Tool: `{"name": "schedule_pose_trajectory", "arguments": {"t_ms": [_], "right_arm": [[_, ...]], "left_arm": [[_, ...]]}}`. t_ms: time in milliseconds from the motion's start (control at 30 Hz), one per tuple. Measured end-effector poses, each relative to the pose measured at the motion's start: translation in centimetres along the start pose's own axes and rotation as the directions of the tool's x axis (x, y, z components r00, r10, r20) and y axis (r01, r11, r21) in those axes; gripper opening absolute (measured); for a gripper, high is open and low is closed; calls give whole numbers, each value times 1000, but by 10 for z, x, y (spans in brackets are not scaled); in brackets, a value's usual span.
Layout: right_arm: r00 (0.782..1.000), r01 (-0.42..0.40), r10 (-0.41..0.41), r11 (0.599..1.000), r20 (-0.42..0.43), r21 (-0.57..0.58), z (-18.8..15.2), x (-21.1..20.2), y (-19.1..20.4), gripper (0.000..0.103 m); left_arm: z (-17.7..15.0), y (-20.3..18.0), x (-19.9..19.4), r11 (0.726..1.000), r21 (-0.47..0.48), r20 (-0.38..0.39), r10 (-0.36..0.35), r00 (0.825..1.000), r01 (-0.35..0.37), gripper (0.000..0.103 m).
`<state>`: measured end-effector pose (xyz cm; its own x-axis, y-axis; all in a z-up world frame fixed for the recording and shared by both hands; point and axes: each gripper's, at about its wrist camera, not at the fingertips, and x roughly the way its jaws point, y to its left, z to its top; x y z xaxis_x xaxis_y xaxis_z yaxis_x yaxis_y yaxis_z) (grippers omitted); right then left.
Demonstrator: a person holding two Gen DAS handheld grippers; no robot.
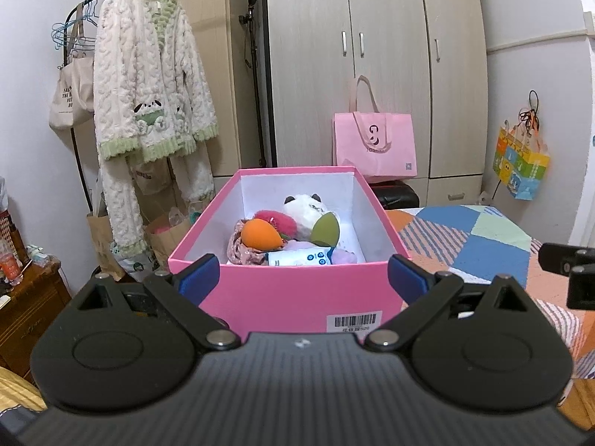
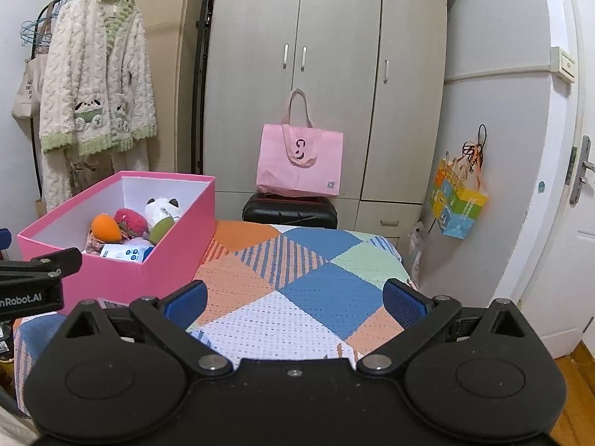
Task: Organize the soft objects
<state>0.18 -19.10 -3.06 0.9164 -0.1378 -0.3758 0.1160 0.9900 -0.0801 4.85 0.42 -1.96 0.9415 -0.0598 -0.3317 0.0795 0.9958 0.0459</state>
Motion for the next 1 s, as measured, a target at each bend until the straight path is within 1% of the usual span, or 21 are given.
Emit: {"name": "schedule_pose_trajectory", "arguments": {"t_ms": [200, 400, 567, 700, 800, 1000], "right_arm": [[1000, 2, -2, 1000, 1, 2, -1, 0, -1, 102], [1000, 15, -15, 1000, 23, -7, -4, -4, 2, 102], [999, 22, -21, 1000, 26, -8, -4, -4, 2, 102], [999, 22, -22, 1000, 25, -9, -3, -4, 2, 102], [999, 25, -24, 1000, 21, -14, -4, -4, 3, 102], [999, 29, -29, 999, 16, -20, -5, 0, 4, 102]], "left_arm": [[-2, 0, -1, 1000, 3, -7, -3, 1000, 3, 98], [-3, 0, -2, 1000, 2, -3, 3, 1000, -3, 98], [-5, 0, -4, 1000, 10, -2, -15, 1000, 15, 98], [-5, -1, -4, 1000, 13, -3, -17, 1000, 17, 103], [-4, 1, -2, 1000, 3, -14, -23, 1000, 24, 103], [-5, 2, 0, 1000, 3, -21, -7, 1000, 7, 103]]}}
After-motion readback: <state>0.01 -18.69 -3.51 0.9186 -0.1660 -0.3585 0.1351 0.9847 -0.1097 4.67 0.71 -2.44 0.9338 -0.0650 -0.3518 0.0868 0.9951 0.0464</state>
